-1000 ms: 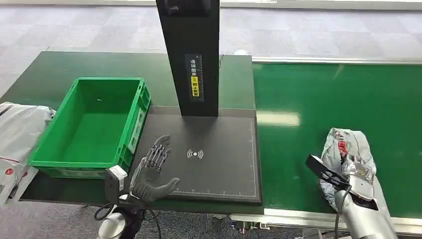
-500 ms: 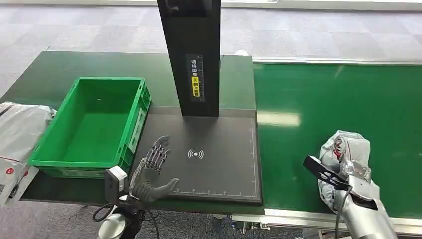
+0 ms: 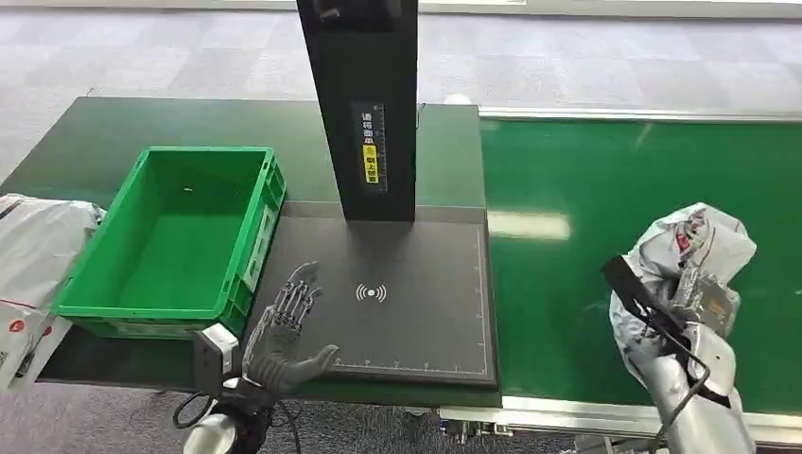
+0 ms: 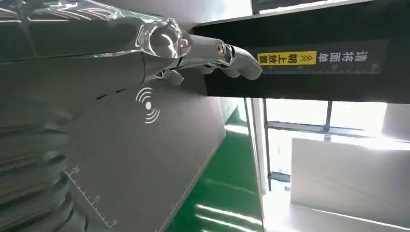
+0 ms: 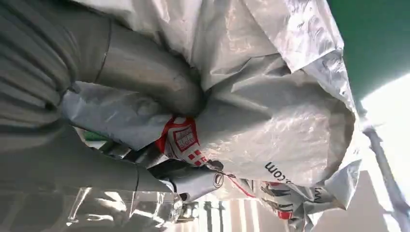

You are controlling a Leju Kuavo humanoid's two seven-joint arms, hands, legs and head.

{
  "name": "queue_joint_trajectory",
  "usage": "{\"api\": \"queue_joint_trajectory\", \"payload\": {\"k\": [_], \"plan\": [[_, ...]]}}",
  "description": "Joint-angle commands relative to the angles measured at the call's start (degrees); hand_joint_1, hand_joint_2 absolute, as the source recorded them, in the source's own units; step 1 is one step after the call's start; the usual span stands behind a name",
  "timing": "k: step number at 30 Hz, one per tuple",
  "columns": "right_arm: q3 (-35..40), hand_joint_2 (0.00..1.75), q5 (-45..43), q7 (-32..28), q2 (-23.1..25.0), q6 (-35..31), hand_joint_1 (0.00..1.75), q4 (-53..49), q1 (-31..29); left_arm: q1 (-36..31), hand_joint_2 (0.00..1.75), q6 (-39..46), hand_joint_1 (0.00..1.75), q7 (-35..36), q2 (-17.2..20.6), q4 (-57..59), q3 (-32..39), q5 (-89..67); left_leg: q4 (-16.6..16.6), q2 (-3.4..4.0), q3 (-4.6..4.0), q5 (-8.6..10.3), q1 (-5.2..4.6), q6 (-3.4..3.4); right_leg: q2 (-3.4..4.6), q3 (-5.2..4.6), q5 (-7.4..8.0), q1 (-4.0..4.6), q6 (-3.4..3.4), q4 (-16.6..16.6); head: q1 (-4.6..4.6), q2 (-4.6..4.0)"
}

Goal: Moved the parcel from conveyor to table for the left to box.

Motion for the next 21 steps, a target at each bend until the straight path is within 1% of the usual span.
{"api": "queue_joint_trajectory", "payload": {"k": [1, 2, 3, 5, 6, 7, 8, 9, 10, 11, 12, 13, 14, 15, 16, 17, 19, 20, 21], "plan": [[5.2, 1.75, -2.6, -15.8, 4.6, -3.9, 1.75, -16.8, 0.1, -1.3, 1.75, 1.4, 0.0, -2.3, 0.5, 1.8, -0.2, -1.1, -0.1, 0.23, 0.09, -0.03, 0.01, -0.04, 0.24, -0.02, 0.03, 0.02, -0.05, 0.0, 0.02, 0.0], [7.5, 1.75, -2.8, -17.6, 5.0, -4.4, 1.75, -18.0, 0.2, -1.7, 1.75, 1.8, 0.0, -2.8, 0.6, 2.3, -0.2, -1.2, -0.1, 0.26, 0.17, -0.03, 0.02, -0.05, 0.27, 0.06, 0.03, 0.02, -0.06, -0.1, -0.02, 0.0], [11.4, 1.75, -1.2, -20.1, 5.1, -5.1, 1.75, -19.0, 0.1, -2.4, 1.75, 2.5, 0.0, -3.7, 0.4, 2.9, -0.1, -1.0, -0.1, 0.26, 0.15, -0.03, 0.02, -0.05, 0.27, 0.04, 0.03, 0.02, -0.05, 0.0, 0.02, 0.0], [17.2, 1.75, 0.9, -23.0, 4.9, -5.5, 1.75, -20.3, -0.3, -3.7, 1.75, 3.6, 0.0, -4.7, 0.5, 3.9, -0.3, -0.8, -0.1, 0.32, 0.16, -0.03, 0.04, -0.05, 0.33, 0.01, 0.04, 0.04, -0.06, 0.0, 0.0, 0.0], [21.4, 1.75, 1.7, -24.2, 4.4, -3.7, 1.75, -20.3, -1.4, -4.5, 1.75, 4.5, 0.0, -5.2, 0.6, 4.5, -0.3, -0.5, -0.1, 0.36, 0.24, -0.03, 0.06, -0.06, 0.37, 0.08, 0.06, 0.06, -0.07, -0.1, -0.02, 0.0], [23.3, 1.75, 2.0, -23.0, 4.8, -3.4, 1.75, -20.2, -2.1, -5.2, 1.75, 4.9, 0.0, -5.4, 0.9, 5.2, -0.7, -0.2, -0.1, 0.32, 0.16, 0.0, 0.06, -0.05, 0.32, 0.01, 0.05, 0.05, -0.06, 0.0, 0.0, 0.0], [25.3, 1.75, 2.3, -23.6, 4.5, -3.0, 1.75, -20.0, -2.8, -5.4, 1.75, 5.2, 0.0, -5.5, 0.8, 5.4, -0.5, 0.2, -0.2, 0.45, 0.22, 0.01, 0.06, -0.06, 0.44, 0.02, 0.09, 0.06, -0.07, -0.1, 0.0, 0.0], [28.6, 1.75, 2.1, -24.5, 4.2, -1.8, 1.75, -18.9, -4.3, -5.9, 1.75, 5.5, 0.0, -5.7, 0.9, 5.9, -0.5, 1.1, -0.1, 0.34, 0.13, 0.01, 0.05, -0.04, 0.32, -0.01, 0.06, 0.04, -0.05, 0.0, -0.02, 0.0], [32.7, 1.75, 0.9, -26.3, 3.3, 1.8, 1.75, -17.7, -6.2, -6.0, 1.75, 6.1, 0.0, -6.1, 0.7, 6.1, -0.2, 2.4, -0.1, 0.39, 0.18, 0.01, 0.08, -0.05, 0.38, 0.03, 0.09, 0.07, -0.06, -0.1, 0.0, 0.0], [33.7, 1.75, 0.4, -25.6, 3.5, 1.7, 1.75, -17.1, -6.8, -6.1, 1.75, 6.2, 0.0, -6.2, 0.9, 6.2, -0.4, 2.7, -0.1, 0.38, 0.13, 0.0, 0.06, -0.03, 0.36, -0.03, 0.06, 0.05, -0.04, 0.0, 0.0, 0.0], [36.2, 1.75, -13.0, -28.6, 4.6, 14.7, 1.75, -14.0, -8.8, -5.9, 1.75, 6.8, 0.0, -6.6, 0.7, 6.5, 0.1, 4.5, -0.1, 0.55, 0.21, -0.01, 0.05, -0.04, 0.53, 0.0, 0.1, 0.05, -0.05, 0.0, 0.0, 0.0], [37.1, 1.75, -13.6, -28.3, 4.8, 15.0, 1.75, -12.9, -10.0, -5.8, 1.75, 6.9, 0.0, -6.7, 0.9, 6.5, -0.1, 4.7, -0.1, 0.46, 0.17, 0.01, 0.05, -0.04, 0.44, 0.0, 0.08, 0.04, -0.04, 0.0, -0.02, 0.0], [40.8, 1.75, -14.3, -29.4, 5.0, 18.3, 1.75, -9.4, -13.1, -5.7, 1.75, 5.7, 0.0, -6.9, 0.8, 6.5, 0.2, 7.0, -0.2, 0.55, 0.24, 0.03, 0.06, -0.03, 0.53, 0.04, 0.13, 0.06, -0.04, -0.1, 0.02, 0.0], [41.7, 1.75, -15.2, -29.3, 5.6, 18.1, 1.75, -7.7, -14.4, -5.6, 1.75, 5.7, 0.0, -6.9, 1.0, 6.5, 0.0, 7.1, -0.1, 0.52, 0.19, 0.0, 0.07, -0.02, 0.5, 0.02, 0.1, 0.06, -0.03, 0.0, 0.0, 0.0], [45.0, 1.75, -15.2, -29.2, 6.4, 19.9, 1.75, -3.2, -18.2, -5.5, 1.75, 5.9, 0.0, -7.1, 0.9, 6.2, 0.1, 7.4, -0.1, 0.49, 0.2, 0.0, 0.03, -0.02, 0.47, 0.03, 0.08, 0.03, -0.03, 0.0, 0.0, 0.0], [46.2, 1.75, -15.8, -28.8, 7.2, 22.9, 1.75, -0.8, -20.0, -5.6, 1.75, 5.8, 0.0, -7.1, 0.9, 6.0, 0.1, 7.3, -0.2, 0.51, 0.23, 0.03, 0.06, -0.03, 0.49, 0.05, 0.11, 0.05, -0.04, -0.1, -0.02, 0.0], [50.3, 1.75, -16.1, -27.1, 9.2, 27.2, 1.75, 7.4, -24.8, -5.9, 1.75, 5.9, 0.0, -6.9, 0.7, 5.6, 0.4, 7.5, -0.1, 0.6, 0.18, 0.01, 0.05, -0.03, 0.58, -0.01, 0.13, 0.05, -0.05, 0.0, 0.02, 0.02], [51.7, 1.75, -15.6, -26.9, 9.6, 28.5, 1.75, 9.4, -25.9, -6.1, 1.75, 6.0, 0.0, -6.7, 0.6, 5.5, 0.5, 7.6, -0.1, 0.48, 0.16, 0.02, 0.03, -0.02, 0.45, 0.01, 0.09, 0.02, -0.04, 0.0, -0.04, 0.0], [54.0, 1.75, -14.8, -28.2, 10.8, 28.2, 1.75, 14.0, -27.8, -6.3, 1.75, 5.9, 0.0, -6.3, 0.6, 5.4, 0.6, 7.7, -0.1, 0.42, 0.14, 0.04, 0.07, 0.0, 0.39, 0.01, 0.09, 0.06, -0.05, 0.0, 0.02, 0.0]]}}
